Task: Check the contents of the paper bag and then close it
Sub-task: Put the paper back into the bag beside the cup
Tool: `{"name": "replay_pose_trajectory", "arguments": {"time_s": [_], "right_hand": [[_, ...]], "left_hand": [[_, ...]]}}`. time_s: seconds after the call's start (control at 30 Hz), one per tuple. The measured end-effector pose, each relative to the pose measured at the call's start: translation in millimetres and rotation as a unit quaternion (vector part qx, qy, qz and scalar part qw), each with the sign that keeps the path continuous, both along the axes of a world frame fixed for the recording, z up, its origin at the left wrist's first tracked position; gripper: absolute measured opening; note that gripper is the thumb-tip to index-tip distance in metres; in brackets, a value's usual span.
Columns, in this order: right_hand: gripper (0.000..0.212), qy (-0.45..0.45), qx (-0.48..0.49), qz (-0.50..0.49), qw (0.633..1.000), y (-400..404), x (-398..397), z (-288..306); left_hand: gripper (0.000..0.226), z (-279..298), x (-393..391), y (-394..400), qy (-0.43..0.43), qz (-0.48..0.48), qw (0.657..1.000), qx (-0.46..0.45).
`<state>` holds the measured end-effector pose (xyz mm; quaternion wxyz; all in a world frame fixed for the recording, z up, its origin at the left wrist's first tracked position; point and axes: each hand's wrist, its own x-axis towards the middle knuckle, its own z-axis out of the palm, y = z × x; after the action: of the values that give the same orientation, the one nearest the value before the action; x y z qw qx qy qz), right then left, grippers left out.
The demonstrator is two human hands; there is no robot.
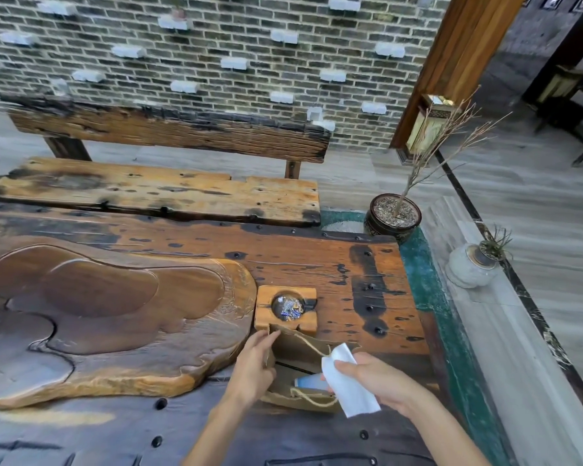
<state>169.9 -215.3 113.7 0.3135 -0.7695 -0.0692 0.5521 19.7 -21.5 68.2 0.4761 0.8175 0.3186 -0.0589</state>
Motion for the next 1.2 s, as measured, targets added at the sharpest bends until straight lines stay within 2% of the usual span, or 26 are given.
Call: {"name": "replay_pose_trajectory", "arguments": {"time_s": [0.13, 0.27, 0.37, 0.47, 0.57, 0.67, 0.73, 0.87, 0.97, 1.03, 1.17, 1.2], "right_hand": [[0.049, -0.088, -0.027, 0.153, 0.984, 23.8, -11.3, 4.1], [0.041, -0.093, 0.021, 0.119, 0.988, 48.2, -20.2, 6.6], [0.044, -0.077, 0.027, 0.117, 0.99, 61.3, -20.0, -7.7], [0.048, -0.11, 0.002, 0.16, 0.981, 76.6, -18.2, -32.0], [0.041, -0.141, -0.05, 0.223, 0.963, 89.1, -18.6, -63.1], [0.04, -0.134, -0.079, 0.242, 0.958, 97.6, -16.9, -100.0], [0.041, -0.1, -0.09, 0.205, 0.97, 103.7, -13.6, -116.6], [0.042, -0.028, -0.114, 0.065, 0.991, 112.1, -8.5, -138.8], [0.044, 0.015, -0.122, 0.005, 0.992, 112.2, -6.7, -178.5], [0.047, 0.053, -0.101, -0.043, 0.993, 109.5, -2.4, -231.7], [0.045, 0.084, -0.093, -0.095, 0.987, 111.4, -6.5, -278.6], [0.045, 0.088, -0.087, -0.098, 0.987, 115.1, -10.3, -271.6]], "left_hand": [[0.084, 1.2, -1.3, 2.5, 0.001, 0.014, 0.999, -0.031], [0.086, 1.2, -1.3, 5.1, 0.008, 0.02, 0.999, -0.049], [0.088, -0.2, -2.0, 4.7, 0.022, 0.032, 0.997, -0.061], [0.09, -2.3, -3.1, 4.1, 0.029, 0.041, 0.996, -0.071], [0.091, -4.0, -4.3, 4.1, 0.03, 0.037, 0.996, -0.079], [0.091, -4.7, -6.3, 3.8, 0.024, 0.04, 0.995, -0.084], [0.092, -6.0, -6.7, 3.9, 0.025, 0.045, 0.995, -0.088], [0.093, -7.2, -8.2, 2.7, 0.022, 0.04, 0.995, -0.092], [0.091, -6.0, -7.8, 3.5, 0.03, 0.047, 0.994, -0.09], [0.089, -6.4, -6.8, 4.2, 0.04, 0.051, 0.994, -0.088], [0.089, -7.3, -7.9, 7.1, 0.041, 0.057, 0.993, -0.092], [0.089, -7.4, -7.8, 8.3, 0.043, 0.061, 0.993, -0.092]]}}
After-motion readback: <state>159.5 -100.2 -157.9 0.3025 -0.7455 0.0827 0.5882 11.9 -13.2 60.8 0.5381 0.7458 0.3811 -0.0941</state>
